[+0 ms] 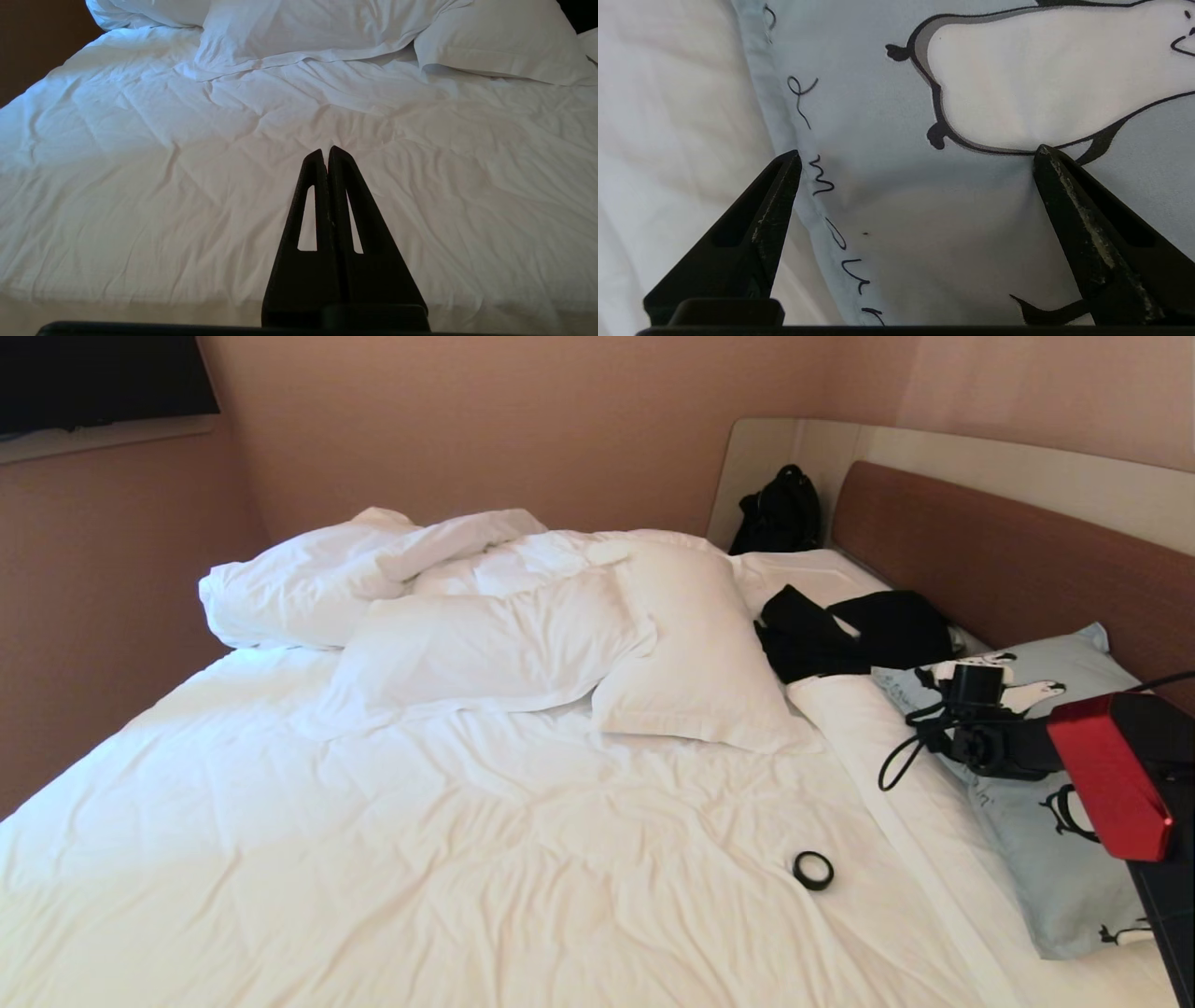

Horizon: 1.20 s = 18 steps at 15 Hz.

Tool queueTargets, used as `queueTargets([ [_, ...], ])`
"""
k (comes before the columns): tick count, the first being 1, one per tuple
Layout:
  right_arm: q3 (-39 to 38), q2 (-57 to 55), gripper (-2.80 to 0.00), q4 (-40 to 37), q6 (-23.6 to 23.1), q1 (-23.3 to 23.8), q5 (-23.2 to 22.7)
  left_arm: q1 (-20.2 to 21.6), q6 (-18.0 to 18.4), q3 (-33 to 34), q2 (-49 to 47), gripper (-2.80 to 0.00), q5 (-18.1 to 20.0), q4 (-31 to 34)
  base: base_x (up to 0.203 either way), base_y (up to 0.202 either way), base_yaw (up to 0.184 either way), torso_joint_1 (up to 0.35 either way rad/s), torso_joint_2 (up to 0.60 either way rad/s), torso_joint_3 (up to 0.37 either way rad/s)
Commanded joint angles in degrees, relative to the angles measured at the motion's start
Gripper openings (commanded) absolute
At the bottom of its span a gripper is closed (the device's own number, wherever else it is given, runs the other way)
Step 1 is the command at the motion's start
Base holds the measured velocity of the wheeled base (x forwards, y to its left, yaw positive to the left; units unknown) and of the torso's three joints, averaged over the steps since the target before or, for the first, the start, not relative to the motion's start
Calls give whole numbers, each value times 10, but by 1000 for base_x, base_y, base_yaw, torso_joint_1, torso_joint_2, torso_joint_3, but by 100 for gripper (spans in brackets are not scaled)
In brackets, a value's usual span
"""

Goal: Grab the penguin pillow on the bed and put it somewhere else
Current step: Pick up the pillow

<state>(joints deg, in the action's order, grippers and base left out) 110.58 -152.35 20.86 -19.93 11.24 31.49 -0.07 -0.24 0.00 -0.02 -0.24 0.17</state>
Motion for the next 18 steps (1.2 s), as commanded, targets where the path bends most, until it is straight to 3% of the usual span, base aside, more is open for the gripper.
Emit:
queueTargets([
  [1,0,-5,0,1,-25,1,21,0,0,1,0,-280,0,0,0,0,0,0,0,0],
  [5,1,-9,0,3,-59,4,52,0,0,1,0,-280,0,0,0,0,0,0,0,0],
  [11,1,-22,0,55,-106,20,60,0,0,1,0,-280,0,0,0,0,0,0,0,0],
  [15,1,-22,0,56,-107,24,60,0,0,1,0,-280,0,0,0,0,0,0,0,0],
  [16,1,-22,-280,56,-107,24,60,0,0,1,0,-280,0,0,0,0,0,0,0,0],
  [18,1,-21,-280,56,-107,24,61,1,0,1,0,-280,0,0,0,0,0,0,0,0],
])
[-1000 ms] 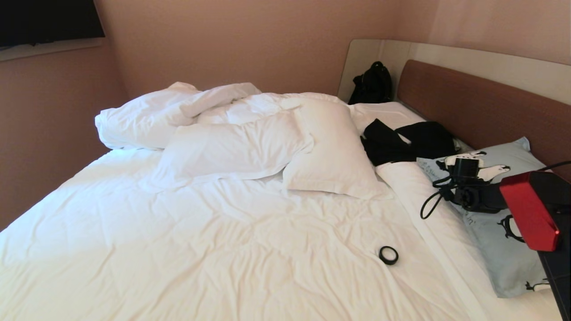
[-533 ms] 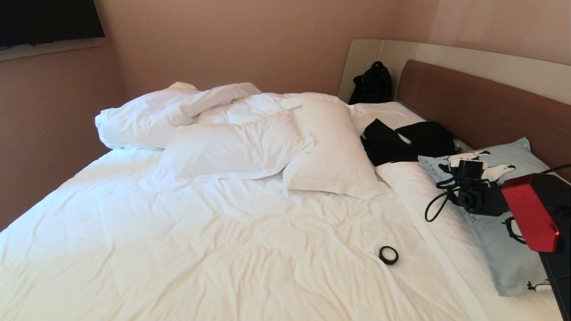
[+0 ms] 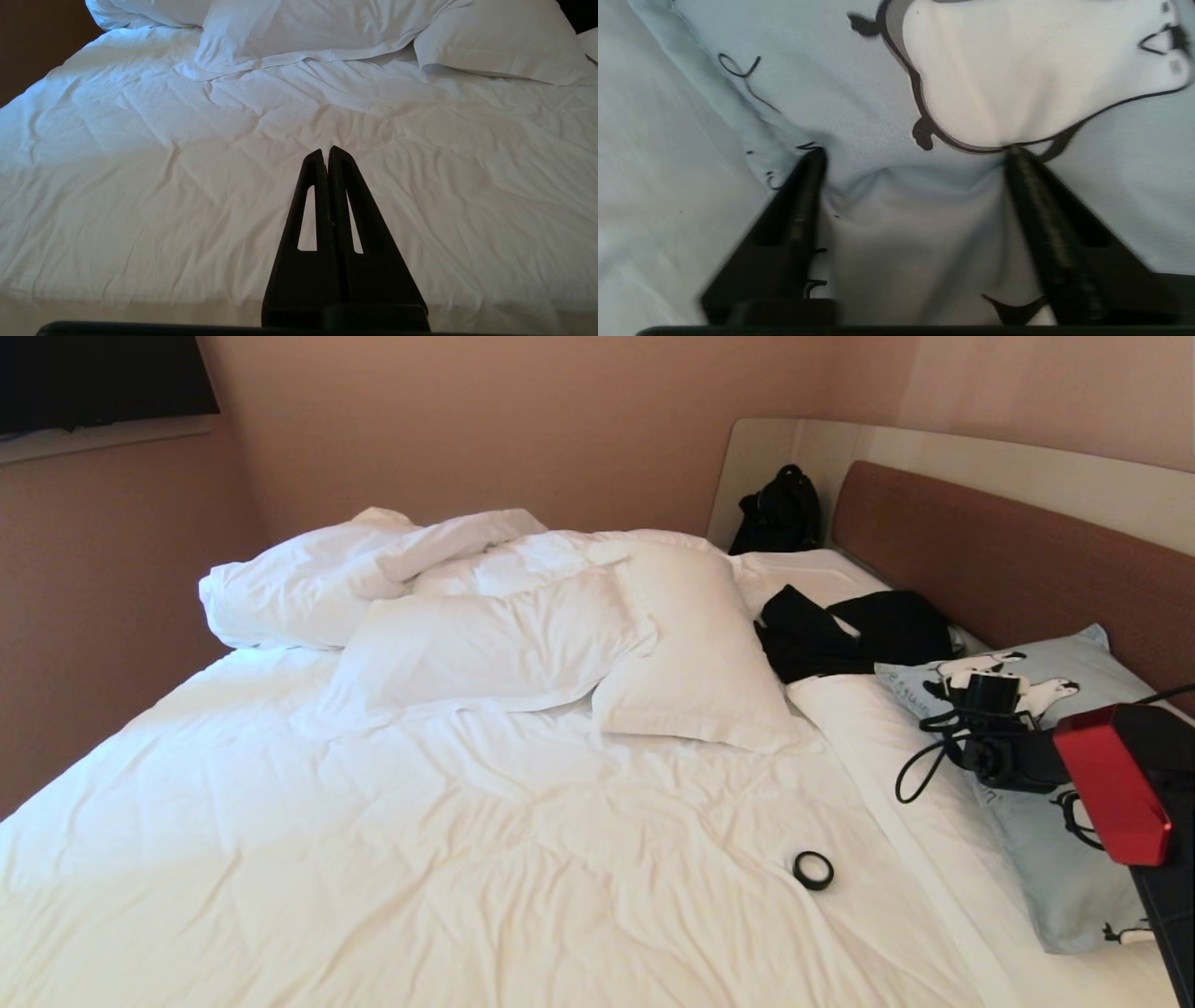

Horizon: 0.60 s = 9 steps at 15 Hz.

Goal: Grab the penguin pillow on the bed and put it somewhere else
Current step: Pick up the pillow

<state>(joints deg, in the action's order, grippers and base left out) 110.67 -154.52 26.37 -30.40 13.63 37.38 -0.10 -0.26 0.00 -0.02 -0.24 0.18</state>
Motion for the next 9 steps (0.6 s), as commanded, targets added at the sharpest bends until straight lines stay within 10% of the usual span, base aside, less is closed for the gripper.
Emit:
queueTargets([
  [1,0,2,-280,1,-2,0,2,0,0,1,0,-280,0,0,0,0,0,0,0,0],
  [9,0,7,-280,12,-2,0,2,0,0,1,0,-280,0,0,0,0,0,0,0,0],
])
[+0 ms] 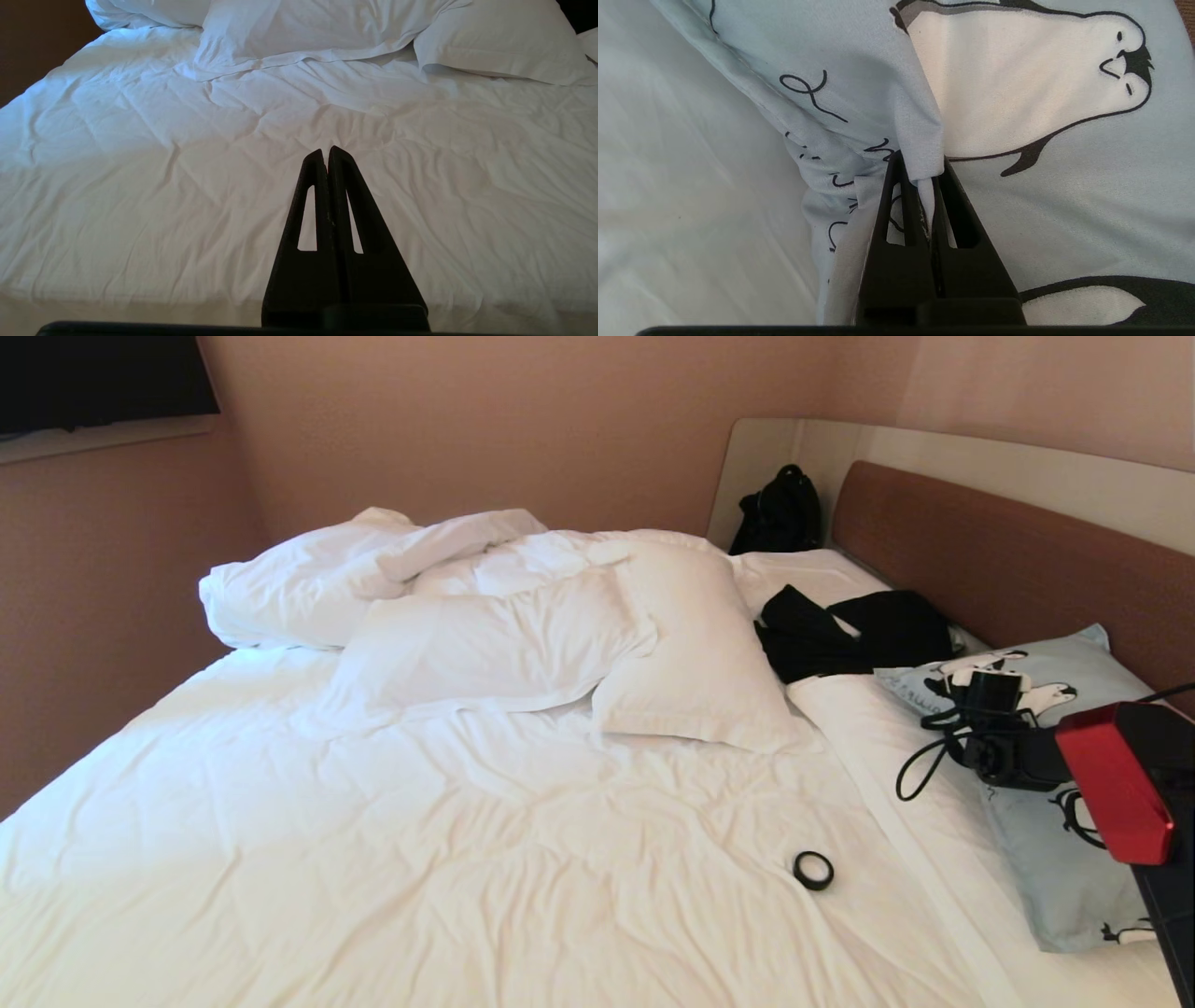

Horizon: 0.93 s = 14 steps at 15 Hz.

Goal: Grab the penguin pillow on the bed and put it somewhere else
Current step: Pick up the pillow

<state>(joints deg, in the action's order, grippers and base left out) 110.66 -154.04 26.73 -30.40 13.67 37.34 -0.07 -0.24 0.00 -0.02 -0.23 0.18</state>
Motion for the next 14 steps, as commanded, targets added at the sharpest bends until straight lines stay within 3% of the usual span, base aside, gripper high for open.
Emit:
queueTargets([
  [1,-1,4,-280,9,-1,0,2,0,0,1,0,-280,0,0,0,0,0,0,0,0],
  [14,-15,41,-280,23,14,0,1,0,0,1,0,-280,0,0,0,0,0,0,0,0],
])
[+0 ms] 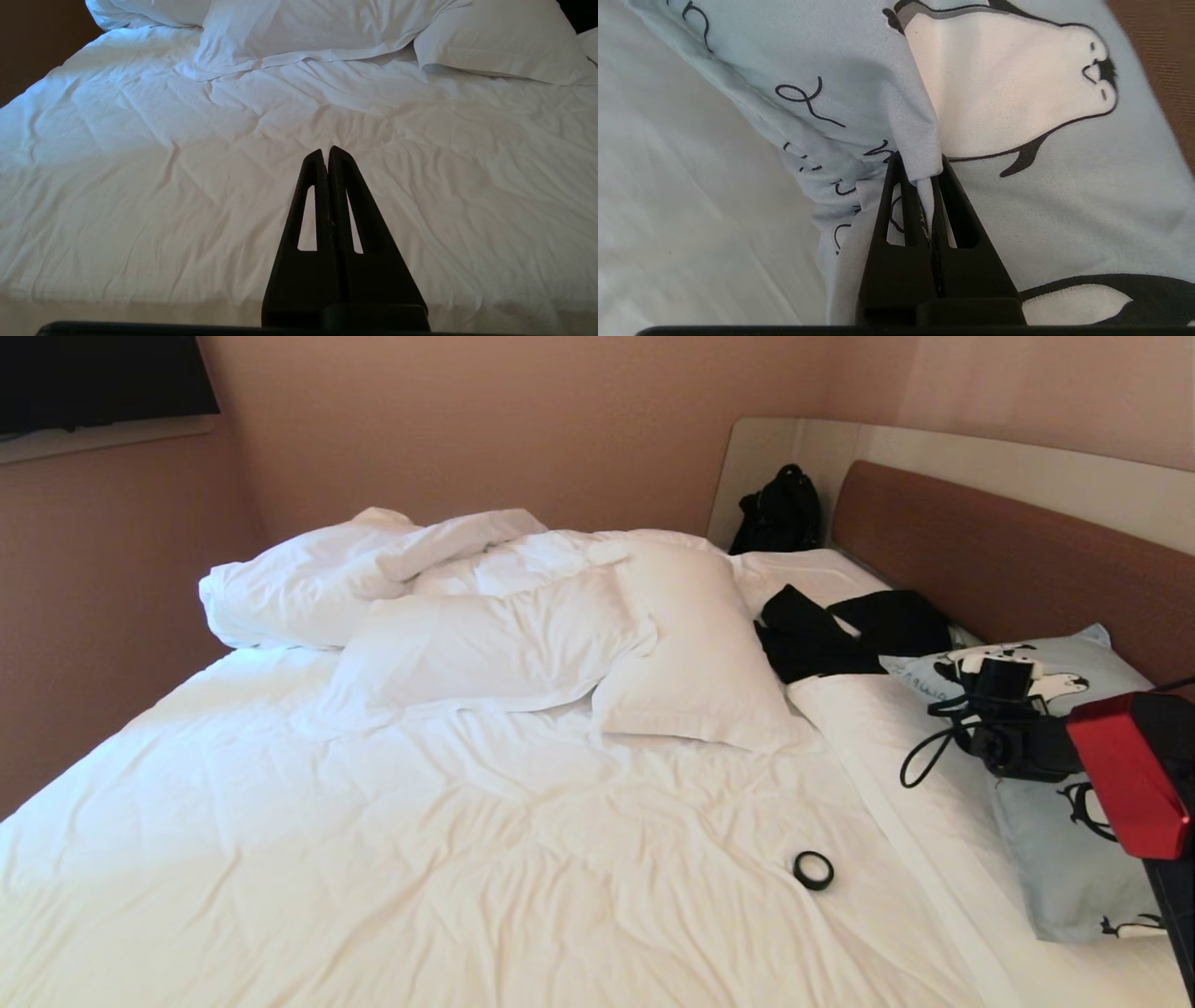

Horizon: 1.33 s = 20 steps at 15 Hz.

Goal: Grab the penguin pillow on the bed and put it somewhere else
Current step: Pick up the pillow

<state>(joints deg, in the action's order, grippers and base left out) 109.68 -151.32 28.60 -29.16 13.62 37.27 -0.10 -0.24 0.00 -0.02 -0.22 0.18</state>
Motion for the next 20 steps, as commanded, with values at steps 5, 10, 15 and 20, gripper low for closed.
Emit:
queueTargets([
  [5,-43,41,-280,20,-1,-1,2,0,0,1,0,-280,0,0,0,0,0,0,0,0],
  [10,-108,85,-280,22,-7,-2,-6,0,0,1,0,-280,0,0,0,0,0,0,0,0],
  [15,-140,96,-280,56,-31,-5,-7,0,0,1,0,-280,0,0,0,0,0,0,0,0],
  [20,-161,101,-280,105,-52,-19,-12,0,0,1,0,-280,0,0,0,0,0,0,0,0],
])
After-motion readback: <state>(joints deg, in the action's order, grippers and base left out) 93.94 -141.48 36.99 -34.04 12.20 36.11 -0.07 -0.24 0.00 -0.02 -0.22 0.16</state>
